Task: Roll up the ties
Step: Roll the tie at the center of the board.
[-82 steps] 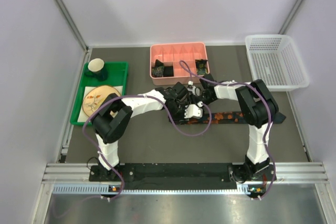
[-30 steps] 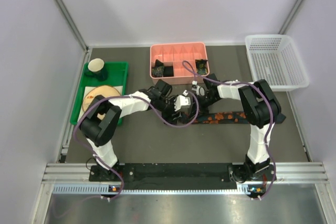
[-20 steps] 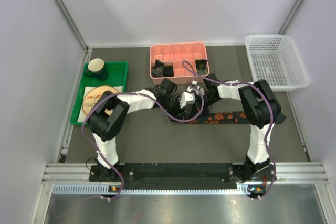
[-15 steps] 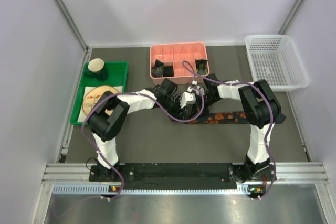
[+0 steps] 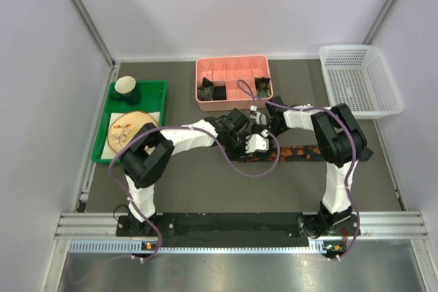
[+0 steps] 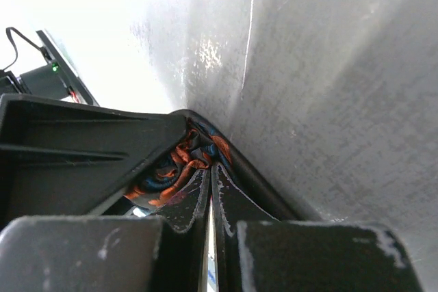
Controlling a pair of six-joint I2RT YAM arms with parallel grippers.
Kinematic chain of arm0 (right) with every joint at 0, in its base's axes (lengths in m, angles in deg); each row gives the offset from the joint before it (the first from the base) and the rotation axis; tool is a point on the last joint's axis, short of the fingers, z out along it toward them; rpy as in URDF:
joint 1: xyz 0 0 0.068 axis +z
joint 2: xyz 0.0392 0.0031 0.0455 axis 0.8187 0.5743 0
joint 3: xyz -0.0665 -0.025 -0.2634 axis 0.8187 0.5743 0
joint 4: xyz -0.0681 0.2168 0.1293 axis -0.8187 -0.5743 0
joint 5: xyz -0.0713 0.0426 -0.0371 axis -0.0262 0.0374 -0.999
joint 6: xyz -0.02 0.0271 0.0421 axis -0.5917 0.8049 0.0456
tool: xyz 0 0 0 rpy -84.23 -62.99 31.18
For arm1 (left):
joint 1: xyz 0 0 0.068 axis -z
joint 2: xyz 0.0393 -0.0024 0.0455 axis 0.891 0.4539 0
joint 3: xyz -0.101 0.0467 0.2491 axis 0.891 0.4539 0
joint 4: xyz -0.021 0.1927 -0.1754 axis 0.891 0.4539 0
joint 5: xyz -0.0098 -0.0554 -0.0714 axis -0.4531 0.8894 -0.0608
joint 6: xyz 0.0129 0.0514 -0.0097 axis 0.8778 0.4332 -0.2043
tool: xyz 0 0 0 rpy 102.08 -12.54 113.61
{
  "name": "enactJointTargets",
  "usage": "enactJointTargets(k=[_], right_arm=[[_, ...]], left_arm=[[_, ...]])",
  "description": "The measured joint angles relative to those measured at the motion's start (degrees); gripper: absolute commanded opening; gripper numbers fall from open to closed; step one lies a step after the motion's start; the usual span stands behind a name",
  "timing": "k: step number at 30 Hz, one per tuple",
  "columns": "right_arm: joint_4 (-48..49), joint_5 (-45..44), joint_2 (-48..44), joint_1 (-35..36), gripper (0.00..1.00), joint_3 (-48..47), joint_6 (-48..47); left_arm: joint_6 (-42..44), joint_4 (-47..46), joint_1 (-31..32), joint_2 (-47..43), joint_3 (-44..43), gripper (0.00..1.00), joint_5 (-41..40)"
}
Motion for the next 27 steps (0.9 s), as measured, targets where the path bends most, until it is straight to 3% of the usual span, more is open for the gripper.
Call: enactJointTargets(k=[6, 13, 18, 22, 27], right_arm=[[-1.9, 0.5, 0.0, 0.0, 0.01, -0.6, -2.7], [-7.3, -0.2, -0.1, -0.9, 0.17, -2.6, -5.7], [-12.0, 0.8, -2.4, -3.8, 0.24, -3.5, -7.6], [-14.1, 3.3, -5.5, -5.4, 0.37, -3.5, -8.0], [-11.1, 6.3, -7.2, -5.7, 0.37, -0.6, -5.2]], left_arm=[[5.0, 8.6, 2.0, 3.6, -6.5, 0.16, -4.3], [6.8, 13.4, 2.6, 5.8, -10.1, 0.14, -5.8], [7.1, 14.3, 2.6, 6.4, -11.0, 0.14, -5.8], [7.1, 15.3, 2.6, 6.9, -11.8, 0.14, -5.8], [7.3, 15.7, 2.6, 7.1, -12.2, 0.14, -5.7]])
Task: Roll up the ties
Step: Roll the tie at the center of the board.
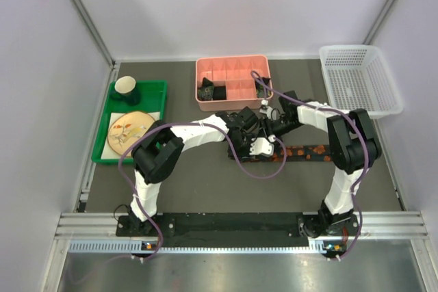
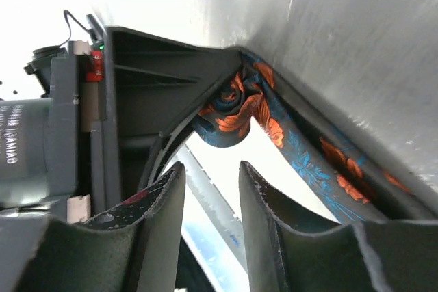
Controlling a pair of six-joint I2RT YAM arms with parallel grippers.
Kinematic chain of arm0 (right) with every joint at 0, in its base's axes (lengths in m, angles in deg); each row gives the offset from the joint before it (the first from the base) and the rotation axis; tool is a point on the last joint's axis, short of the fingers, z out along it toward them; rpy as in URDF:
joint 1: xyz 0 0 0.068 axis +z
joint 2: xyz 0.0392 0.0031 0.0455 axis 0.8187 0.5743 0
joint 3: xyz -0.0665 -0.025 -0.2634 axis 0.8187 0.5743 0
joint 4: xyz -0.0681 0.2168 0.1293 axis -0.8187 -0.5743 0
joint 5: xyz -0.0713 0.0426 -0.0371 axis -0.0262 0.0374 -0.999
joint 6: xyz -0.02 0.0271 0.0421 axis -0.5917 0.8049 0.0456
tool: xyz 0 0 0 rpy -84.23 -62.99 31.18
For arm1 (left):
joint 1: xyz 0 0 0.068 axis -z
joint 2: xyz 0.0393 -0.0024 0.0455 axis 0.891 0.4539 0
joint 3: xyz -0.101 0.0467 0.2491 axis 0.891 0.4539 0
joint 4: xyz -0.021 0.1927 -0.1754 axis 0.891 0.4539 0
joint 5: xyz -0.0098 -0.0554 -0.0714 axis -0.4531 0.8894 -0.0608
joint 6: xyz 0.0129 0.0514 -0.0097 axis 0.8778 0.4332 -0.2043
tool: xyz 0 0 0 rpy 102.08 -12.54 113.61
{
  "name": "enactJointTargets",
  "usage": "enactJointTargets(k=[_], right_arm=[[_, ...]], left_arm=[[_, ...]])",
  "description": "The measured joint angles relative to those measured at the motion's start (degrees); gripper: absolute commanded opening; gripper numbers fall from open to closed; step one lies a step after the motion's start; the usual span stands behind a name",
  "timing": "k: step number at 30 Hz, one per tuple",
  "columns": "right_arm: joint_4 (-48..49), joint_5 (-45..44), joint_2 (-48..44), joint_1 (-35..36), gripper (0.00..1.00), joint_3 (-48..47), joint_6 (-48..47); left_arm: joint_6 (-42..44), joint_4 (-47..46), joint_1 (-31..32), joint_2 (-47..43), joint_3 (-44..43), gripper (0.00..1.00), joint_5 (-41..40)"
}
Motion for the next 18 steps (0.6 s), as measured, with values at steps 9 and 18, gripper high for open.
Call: enactJointTargets(k=[9, 18], right_arm=[[9.6, 3.3, 3.2, 1.0, 0.36, 3.3, 5.0], [16.7, 5.1, 3.8, 1.3, 0.08, 6.3, 7.9]], left_arm=[[0.3, 0.3, 0.0, 0.2, -0.3, 0.14, 0.1], [0.2, 0.3, -0.4, 0.2, -0.3, 0.16, 0.2]])
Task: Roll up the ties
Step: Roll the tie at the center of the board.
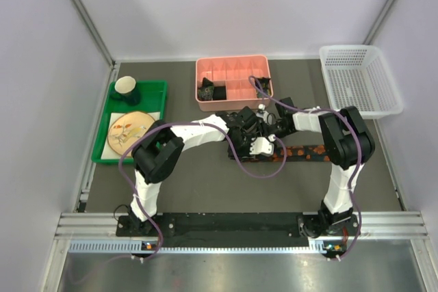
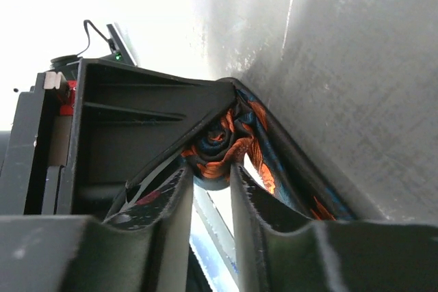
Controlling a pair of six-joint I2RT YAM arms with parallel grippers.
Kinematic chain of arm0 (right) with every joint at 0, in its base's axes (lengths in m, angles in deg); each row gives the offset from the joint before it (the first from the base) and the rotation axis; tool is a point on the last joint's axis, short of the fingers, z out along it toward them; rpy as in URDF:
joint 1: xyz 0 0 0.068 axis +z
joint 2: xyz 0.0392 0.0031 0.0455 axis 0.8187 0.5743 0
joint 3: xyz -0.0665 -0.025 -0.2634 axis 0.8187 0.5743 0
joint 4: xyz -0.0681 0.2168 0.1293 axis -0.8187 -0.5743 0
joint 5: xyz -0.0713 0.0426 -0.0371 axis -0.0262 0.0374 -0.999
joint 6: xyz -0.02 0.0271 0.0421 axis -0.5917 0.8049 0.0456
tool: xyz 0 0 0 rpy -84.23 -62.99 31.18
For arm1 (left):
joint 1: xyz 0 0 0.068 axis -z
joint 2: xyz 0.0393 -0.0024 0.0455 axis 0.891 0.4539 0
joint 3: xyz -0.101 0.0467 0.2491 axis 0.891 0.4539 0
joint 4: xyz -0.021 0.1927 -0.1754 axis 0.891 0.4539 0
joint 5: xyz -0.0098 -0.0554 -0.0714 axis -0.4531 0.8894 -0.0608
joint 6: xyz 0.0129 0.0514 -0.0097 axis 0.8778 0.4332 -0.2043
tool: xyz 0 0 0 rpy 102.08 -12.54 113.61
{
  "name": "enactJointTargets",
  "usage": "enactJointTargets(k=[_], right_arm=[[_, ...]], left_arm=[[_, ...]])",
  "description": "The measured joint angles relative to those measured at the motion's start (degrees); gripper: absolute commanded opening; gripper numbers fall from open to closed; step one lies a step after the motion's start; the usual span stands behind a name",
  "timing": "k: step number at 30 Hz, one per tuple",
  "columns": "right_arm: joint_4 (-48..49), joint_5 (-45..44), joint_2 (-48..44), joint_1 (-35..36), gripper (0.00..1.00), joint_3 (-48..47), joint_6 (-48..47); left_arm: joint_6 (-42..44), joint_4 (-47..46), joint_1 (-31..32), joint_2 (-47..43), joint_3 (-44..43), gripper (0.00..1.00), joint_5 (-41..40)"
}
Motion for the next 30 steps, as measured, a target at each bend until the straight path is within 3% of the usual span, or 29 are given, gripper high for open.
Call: enactJointTargets(k=[1, 8, 10, 11, 14, 17, 25, 28, 30], right_arm=[[0.2, 0.1, 0.1, 0.1, 0.00, 0.0, 0.0], [-0.2, -0.1, 0.5, 0.2, 0.00, -0.2, -2.9], [-0.6, -1.0, 0.5, 0.2, 0.00, -0.2, -4.0], [-1.0, -1.5, 0.5, 0.2, 0.00, -0.2, -4.4], [-1.7, -4.0, 0.3, 0.2, 0.00, -0.2, -5.6], [-2.6, -6.3, 0.1, 0.2, 0.00, -0.2, -6.2], [-4.9, -10.7, -0.6, 0.4, 0.00, -1.0, -6.9], [-5.7, -11.6, -0.6, 0.7, 0.00, -1.5, -7.1], [-6.2, -12.1, -0.6, 0.7, 0.00, -1.7, -7.4]], left_arm=[[0.0, 0.0, 0.0, 0.0, 0.0, 0.20, 0.0], [-1.2, -0.2, -0.5, 0.0, 0.0, 0.49, 0.8], [-2.2, -0.6, -1.3, -0.1, 0.2, 0.52, 1.9], [-2.6, -0.9, -1.7, -0.2, 0.5, 0.62, 2.1], [-4.5, -4.3, -4.5, -3.1, 4.7, 0.75, 4.5], [-7.8, -10.3, -8.2, -9.4, 13.4, 0.98, 6.5], [-14.1, -27.2, -10.1, -27.9, 28.3, 0.99, 10.9], [-18.5, -32.7, -9.8, -27.4, 30.3, 0.99, 12.4], [-19.4, -30.8, -10.2, -23.1, 28.1, 0.99, 14.8]])
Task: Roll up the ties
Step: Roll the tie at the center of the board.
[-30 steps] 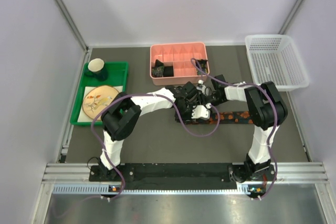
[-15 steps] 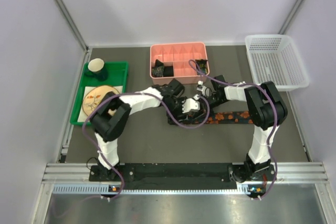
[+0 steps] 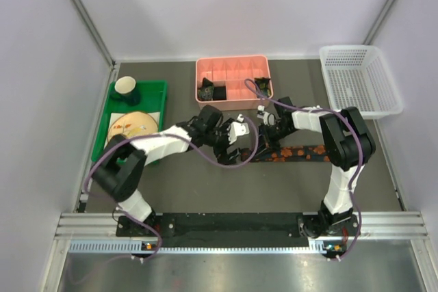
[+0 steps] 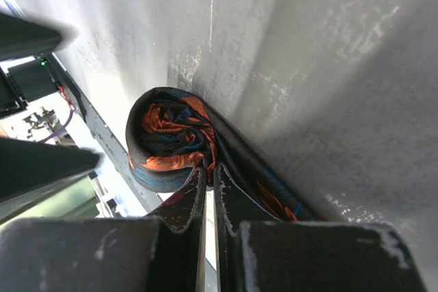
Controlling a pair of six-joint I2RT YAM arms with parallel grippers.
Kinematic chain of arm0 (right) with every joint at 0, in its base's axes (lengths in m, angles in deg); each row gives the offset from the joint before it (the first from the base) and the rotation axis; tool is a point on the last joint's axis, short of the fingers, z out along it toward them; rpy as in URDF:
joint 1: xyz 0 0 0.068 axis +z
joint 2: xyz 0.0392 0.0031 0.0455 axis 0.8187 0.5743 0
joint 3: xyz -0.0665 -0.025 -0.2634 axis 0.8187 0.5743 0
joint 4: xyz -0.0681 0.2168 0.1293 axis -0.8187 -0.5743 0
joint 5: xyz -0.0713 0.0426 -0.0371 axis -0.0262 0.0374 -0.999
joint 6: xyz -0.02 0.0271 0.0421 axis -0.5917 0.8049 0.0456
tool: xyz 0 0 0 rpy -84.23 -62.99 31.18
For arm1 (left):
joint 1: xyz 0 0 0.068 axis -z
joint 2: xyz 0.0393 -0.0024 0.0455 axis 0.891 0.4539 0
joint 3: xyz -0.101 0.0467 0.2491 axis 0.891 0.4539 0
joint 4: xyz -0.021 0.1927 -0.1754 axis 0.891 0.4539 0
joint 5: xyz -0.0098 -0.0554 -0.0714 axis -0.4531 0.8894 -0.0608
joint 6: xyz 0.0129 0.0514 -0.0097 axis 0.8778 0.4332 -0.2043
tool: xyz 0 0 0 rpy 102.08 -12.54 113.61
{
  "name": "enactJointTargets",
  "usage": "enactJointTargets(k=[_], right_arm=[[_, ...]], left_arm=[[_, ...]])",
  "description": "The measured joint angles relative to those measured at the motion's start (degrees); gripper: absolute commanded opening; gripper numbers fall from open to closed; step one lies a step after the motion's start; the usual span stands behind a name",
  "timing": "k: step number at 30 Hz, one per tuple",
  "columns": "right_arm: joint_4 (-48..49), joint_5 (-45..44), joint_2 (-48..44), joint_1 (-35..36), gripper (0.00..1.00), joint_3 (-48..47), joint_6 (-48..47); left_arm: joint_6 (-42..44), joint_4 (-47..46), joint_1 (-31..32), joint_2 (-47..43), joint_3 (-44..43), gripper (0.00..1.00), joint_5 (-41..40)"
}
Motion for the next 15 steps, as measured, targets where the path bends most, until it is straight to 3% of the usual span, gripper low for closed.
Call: enactJointTargets(k=[4, 8, 13, 15], right_arm=[[-0.8, -1.2, 0.0, 0.2, 0.00, -0.5, -0.1], [-1.8, -1.9, 0.1, 0.3, 0.00, -1.1, -0.9], [-2.0, -2.0, 0.1, 0.3, 0.00, -1.1, -1.5], [-2.0, -2.0, 0.1, 0.3, 0.00, -1.1, -1.6]], left_arm=[[-1.3, -0.7, -1.0, 7.3, -3.4, 0.99, 2.8], [-5.8, -13.2, -1.6, 6.5, 3.3, 0.99, 6.0], [-10.5, -25.9, -0.4, 9.6, 4.3, 0.99, 8.6], [-11.0, -29.1, 0.4, 10.5, 4.3, 0.93, 9.5]])
